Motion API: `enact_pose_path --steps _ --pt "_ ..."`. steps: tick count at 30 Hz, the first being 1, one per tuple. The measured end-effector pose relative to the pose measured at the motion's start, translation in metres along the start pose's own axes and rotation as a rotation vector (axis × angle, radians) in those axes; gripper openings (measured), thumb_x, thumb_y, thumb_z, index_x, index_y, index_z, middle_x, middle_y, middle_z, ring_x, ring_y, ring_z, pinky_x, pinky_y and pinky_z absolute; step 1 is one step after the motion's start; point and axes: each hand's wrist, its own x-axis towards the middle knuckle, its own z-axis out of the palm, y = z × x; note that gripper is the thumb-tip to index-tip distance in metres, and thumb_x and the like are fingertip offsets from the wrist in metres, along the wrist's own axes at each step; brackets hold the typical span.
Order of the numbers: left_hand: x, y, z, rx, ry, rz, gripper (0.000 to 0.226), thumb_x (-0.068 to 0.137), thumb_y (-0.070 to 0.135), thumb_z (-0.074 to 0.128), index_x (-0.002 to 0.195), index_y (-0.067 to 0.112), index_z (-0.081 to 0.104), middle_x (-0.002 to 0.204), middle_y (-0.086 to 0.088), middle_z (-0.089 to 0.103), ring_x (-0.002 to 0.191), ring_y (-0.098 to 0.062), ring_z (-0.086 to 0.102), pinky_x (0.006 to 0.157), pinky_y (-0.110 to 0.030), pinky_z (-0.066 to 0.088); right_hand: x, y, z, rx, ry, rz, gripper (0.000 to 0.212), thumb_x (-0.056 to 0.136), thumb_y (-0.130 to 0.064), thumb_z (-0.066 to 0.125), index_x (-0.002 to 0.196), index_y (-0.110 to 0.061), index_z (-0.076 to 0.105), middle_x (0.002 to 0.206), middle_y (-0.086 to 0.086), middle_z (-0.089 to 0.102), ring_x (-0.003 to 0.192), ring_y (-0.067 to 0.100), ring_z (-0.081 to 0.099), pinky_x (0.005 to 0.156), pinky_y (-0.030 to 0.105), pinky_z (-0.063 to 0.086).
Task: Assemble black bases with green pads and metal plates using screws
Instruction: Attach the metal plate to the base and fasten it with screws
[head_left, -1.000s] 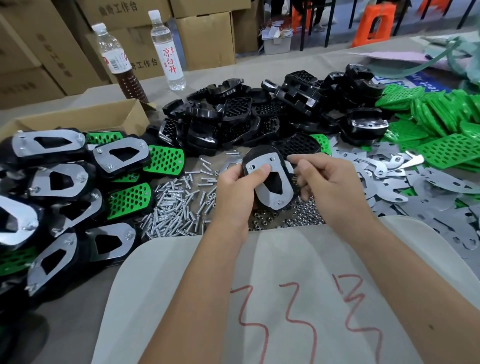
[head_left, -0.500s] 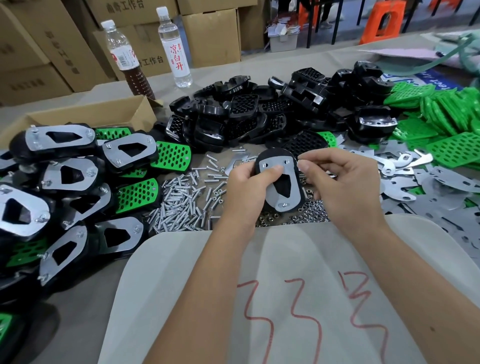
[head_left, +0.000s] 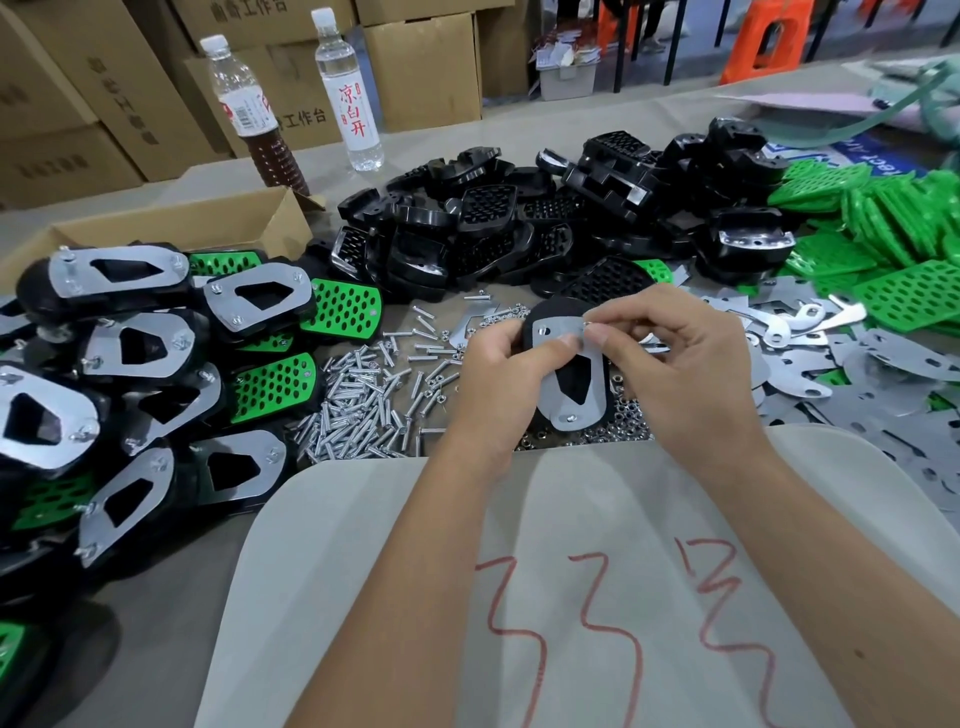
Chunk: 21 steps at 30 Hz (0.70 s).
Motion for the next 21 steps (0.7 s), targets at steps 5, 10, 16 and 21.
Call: enact_pose_path --steps 5,10,16,21 --pt "-0.0003 -0.0002 -0.0006 -0.006 -0.003 0.005 0.033 0.077 0.027 0.075 0.103 0.005 0.075 0.096 -0.015 0.078 0.083 -0.025 0.073 0.079 -0.044 0.058 -0.0006 0.0002 0.0004 -0.013 -0.012 0.025 0.013 0.089 -0.013 0.078 0.090 -0.026 0.078 0.084 -0.007 0.065 0.077 0.021 0.061 0.053 0.040 0.057" --pt "-0.0009 -0.0002 -0.0008 -0.022 -0.002 0.008 0.033 0.078 0.026 0.076 0.104 0.006 0.076 0.102 -0.020 0.077 0.087 -0.028 0.073 0.087 -0.053 0.059 -0.0013 -0.0031 -0.0004 0.027 0.002 0.029 0.016 0.090 -0.011 0.077 0.088 -0.026 0.077 0.082 0.000 0.065 0.069 0.020 0.061 0.045 0.027 0.053" --pt "0.0004 -0.0022 -0.0019 -0.021 -0.001 0.036 0.022 0.080 0.025 0.073 0.097 0.012 0.077 0.096 -0.013 0.079 0.087 -0.028 0.074 0.087 -0.052 0.059 0.0007 -0.0008 -0.0003 0.007 0.012 0.066 0.011 0.088 -0.011 0.079 0.088 -0.022 0.075 0.079 -0.006 0.067 0.074 0.026 0.063 0.063 0.050 0.058" --pt "-0.0009 -0.0030 -0.0017 0.004 0.004 0.090 0.015 0.084 0.024 0.073 0.095 0.015 0.078 0.097 -0.015 0.078 0.087 -0.027 0.074 0.086 -0.053 0.059 -0.0002 -0.0033 -0.0010 -0.015 0.004 0.045 0.018 0.090 -0.009 0.077 0.093 -0.026 0.080 0.084 -0.009 0.063 0.082 0.022 0.064 0.059 0.043 0.059"
